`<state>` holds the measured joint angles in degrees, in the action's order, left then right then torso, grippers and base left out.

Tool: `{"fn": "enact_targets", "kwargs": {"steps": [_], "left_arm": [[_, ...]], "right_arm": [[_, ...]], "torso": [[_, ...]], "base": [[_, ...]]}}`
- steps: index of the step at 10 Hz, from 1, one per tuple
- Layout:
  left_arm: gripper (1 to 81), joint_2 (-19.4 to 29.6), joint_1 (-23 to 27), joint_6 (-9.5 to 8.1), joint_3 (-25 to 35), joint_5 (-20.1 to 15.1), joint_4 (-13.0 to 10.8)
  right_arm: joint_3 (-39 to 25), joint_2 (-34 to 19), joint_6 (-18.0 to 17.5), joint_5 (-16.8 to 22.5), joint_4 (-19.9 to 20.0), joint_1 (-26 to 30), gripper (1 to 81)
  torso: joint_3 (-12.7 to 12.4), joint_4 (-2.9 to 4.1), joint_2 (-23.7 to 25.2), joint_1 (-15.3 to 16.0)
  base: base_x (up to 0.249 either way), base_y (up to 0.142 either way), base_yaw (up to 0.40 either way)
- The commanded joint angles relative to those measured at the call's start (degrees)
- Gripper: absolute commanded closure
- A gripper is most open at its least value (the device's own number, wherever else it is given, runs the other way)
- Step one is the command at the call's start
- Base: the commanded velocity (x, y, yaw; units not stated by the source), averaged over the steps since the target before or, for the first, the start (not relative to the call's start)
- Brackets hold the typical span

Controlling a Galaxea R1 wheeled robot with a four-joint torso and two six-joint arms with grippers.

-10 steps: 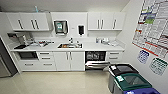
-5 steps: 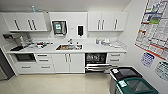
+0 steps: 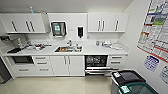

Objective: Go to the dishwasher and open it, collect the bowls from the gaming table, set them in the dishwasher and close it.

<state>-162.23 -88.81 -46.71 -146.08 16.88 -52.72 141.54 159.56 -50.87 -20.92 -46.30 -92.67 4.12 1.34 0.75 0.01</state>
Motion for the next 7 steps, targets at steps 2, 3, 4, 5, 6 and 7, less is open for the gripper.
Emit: {"fn": "enact_targets", "kwargs": {"steps": [2, 3, 4, 5, 6, 7], "left_arm": [[81.1, 1.5, 2.0, -0.13, 0.1, -0.9, 0.1], [81.1, 1.5, 2.0, -0.13, 0.1, -0.8, 0.4], [81.1, 1.6, 2.0, -0.13, 0.1, -0.5, 0.4], [81.1, 1.6, 2.0, -0.13, 0.1, -0.5, 0.4], [81.1, 1.6, 2.0, -0.13, 0.1, -0.5, 0.4], [81.1, 1.6, 2.0, -0.13, 0.1, -0.5, 0.4]], "right_arm": [[-0.5, -0.4, 0.0, 1.2, -1.2, 1.8, 81.1], [-0.5, -0.4, 0.0, 1.1, -1.2, 1.8, 81.1], [-0.5, -0.4, 0.0, 1.2, -1.2, 1.8, 81.1], [-0.5, -0.4, 0.0, 1.2, -1.2, 1.8, 81.1], [-0.5, -0.4, 0.0, 1.2, -1.2, 1.7, 81.1], [-0.5, -0.4, 0.0, 1.2, -1.2, 1.7, 81.1]], "torso": [[0.0, 0.00, 0.1, 0.0], [0.0, 0.00, 0.1, 0.0], [0.0, 0.00, 0.0, 0.1], [0.0, 0.00, 0.0, 0.1], [0.0, 0.00, 0.0, 0.0], [0.0, 0.00, 0.0, 0.1]], "base": [[0.191, 0.000, 0.000], [0.190, 0.000, 0.000], [0.191, 0.000, 0.000], [0.191, 0.000, 0.000], [0.190, 0.000, 0.000], [0.191, 0.000, 0.000]]}}
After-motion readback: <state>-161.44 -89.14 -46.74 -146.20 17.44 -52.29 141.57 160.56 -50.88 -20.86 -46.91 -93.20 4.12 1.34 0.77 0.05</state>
